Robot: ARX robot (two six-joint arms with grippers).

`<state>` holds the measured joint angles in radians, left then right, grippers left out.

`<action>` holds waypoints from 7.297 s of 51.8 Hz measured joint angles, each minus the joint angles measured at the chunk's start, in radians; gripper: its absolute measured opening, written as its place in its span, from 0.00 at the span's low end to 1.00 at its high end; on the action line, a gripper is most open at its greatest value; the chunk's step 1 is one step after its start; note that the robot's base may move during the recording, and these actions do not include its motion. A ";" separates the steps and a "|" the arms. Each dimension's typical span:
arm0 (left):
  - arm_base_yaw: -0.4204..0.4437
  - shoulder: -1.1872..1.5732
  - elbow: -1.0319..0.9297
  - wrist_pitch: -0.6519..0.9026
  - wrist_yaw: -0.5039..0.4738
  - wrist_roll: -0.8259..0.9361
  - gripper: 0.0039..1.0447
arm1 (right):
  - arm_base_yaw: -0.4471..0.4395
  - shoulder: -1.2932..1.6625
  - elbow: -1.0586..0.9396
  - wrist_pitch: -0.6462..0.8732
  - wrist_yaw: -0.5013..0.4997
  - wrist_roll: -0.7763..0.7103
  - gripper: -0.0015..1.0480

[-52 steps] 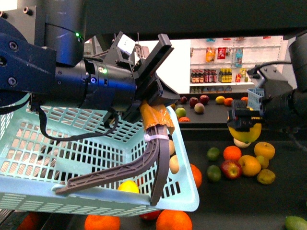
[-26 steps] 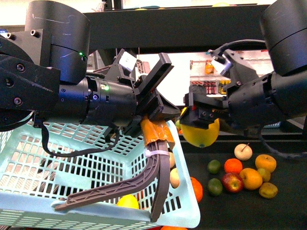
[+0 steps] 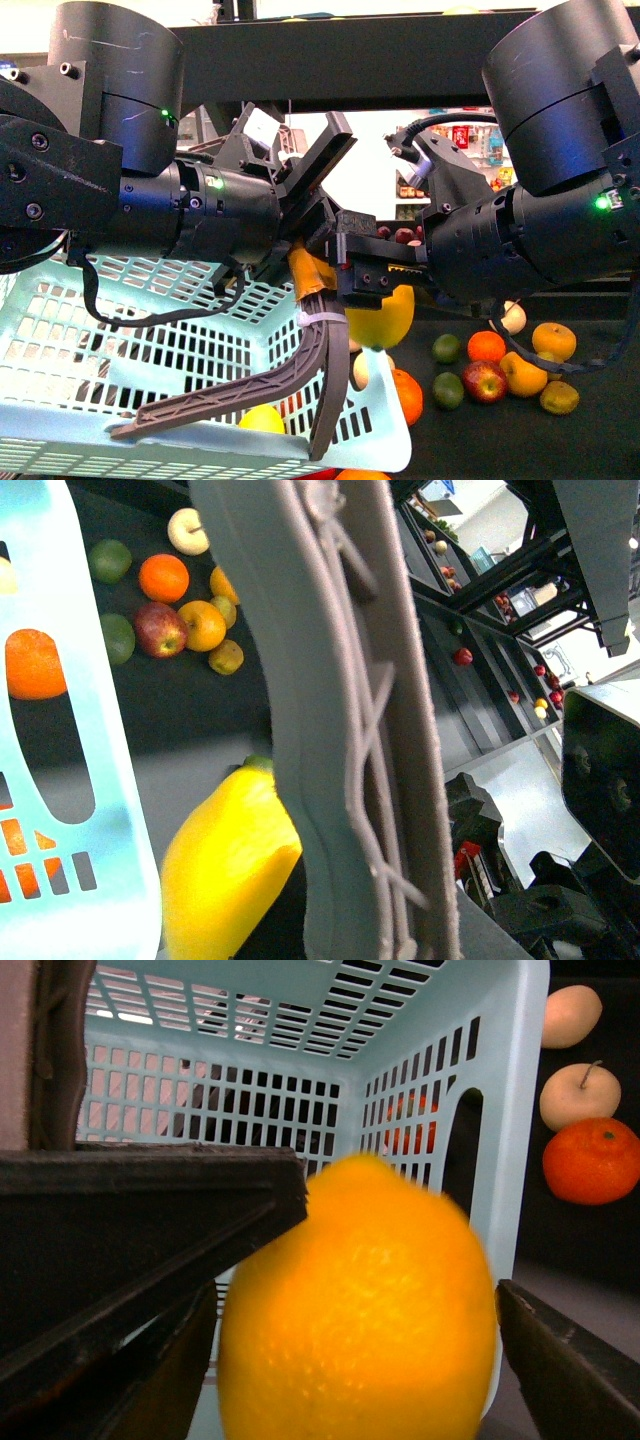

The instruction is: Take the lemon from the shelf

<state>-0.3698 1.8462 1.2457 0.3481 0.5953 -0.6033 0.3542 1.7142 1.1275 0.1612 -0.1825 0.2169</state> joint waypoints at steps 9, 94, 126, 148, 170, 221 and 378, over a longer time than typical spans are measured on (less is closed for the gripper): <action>0.003 0.001 0.000 0.000 0.003 0.001 0.06 | -0.007 0.000 -0.004 0.004 -0.001 0.004 0.92; -0.006 0.002 0.000 0.000 0.007 -0.008 0.06 | -0.352 -1.424 -1.063 0.066 0.182 -0.214 0.02; -0.006 0.003 0.000 0.000 0.005 -0.008 0.06 | -0.352 -1.709 -1.113 -0.159 0.182 -0.214 0.02; -0.006 0.003 0.000 0.000 0.007 -0.008 0.06 | -0.352 -1.709 -1.113 -0.159 0.182 -0.214 0.58; -0.006 0.003 0.000 0.000 0.007 -0.007 0.06 | -0.352 -1.709 -1.113 -0.159 0.182 -0.214 0.93; 0.270 0.055 -0.029 0.605 -0.877 -0.659 0.06 | -0.352 -1.709 -1.113 -0.159 0.182 -0.214 0.93; 0.094 -1.077 -0.846 0.026 -0.879 0.488 0.57 | -0.352 -1.710 -1.113 -0.159 0.182 -0.214 0.93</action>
<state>-0.2760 0.7692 0.3996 0.3740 -0.2836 -0.1154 0.0017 0.0044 0.0147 0.0017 -0.0006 0.0025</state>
